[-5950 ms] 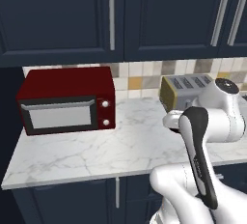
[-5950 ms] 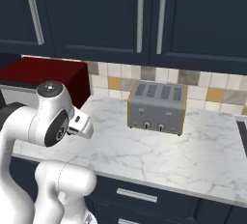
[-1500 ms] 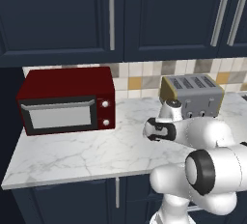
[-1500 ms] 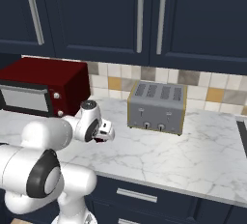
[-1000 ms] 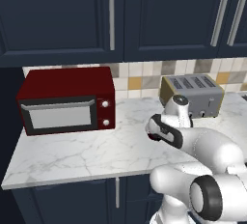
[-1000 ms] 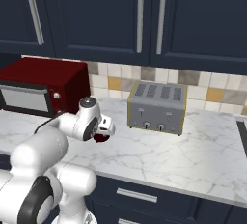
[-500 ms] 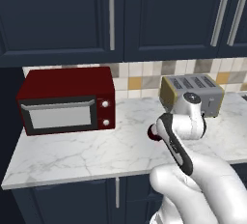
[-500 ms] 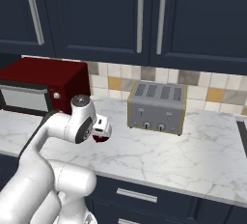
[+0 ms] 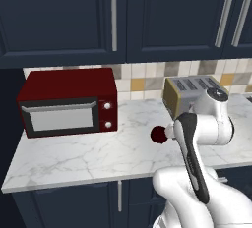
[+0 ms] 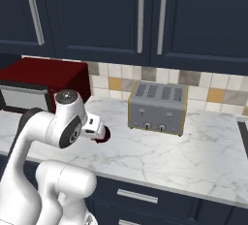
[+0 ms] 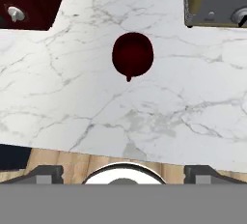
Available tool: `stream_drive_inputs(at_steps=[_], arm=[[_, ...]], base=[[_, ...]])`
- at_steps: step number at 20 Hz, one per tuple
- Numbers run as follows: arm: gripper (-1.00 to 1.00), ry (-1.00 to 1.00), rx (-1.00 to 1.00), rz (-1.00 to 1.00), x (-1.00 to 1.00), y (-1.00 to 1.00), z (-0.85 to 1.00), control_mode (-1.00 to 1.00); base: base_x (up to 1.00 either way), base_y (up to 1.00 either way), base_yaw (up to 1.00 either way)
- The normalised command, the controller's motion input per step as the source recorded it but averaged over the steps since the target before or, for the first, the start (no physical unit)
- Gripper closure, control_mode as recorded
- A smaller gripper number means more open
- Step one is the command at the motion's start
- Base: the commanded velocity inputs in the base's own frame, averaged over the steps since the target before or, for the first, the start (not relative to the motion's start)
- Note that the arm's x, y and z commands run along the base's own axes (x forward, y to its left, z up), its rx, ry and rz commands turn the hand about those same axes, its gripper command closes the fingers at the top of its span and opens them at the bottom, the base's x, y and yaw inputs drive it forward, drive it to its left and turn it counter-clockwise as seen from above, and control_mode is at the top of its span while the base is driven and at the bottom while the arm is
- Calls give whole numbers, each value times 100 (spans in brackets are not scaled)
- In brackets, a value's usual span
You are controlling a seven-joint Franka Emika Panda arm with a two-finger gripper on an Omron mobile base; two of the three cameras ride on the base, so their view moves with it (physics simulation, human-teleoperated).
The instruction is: Clear the mugs and bowl far away from the sink.
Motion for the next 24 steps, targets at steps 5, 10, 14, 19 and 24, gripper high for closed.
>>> stream_drive_inputs(at_steps=[5,10,14,19,24], arm=[[-100,0,0,-1,-80,0,84,-100],[-100,0,0,0,-78,0,68,-100],[-100,0,0,0,-52,0,46,-100],[-100,0,0,-2,-23,0,13,-100],[-100,0,0,-9,-18,1,9,-100]], base=[[0,0,0],[0,0,0],[0,0,0],[0,0,0],[0,0,0]])
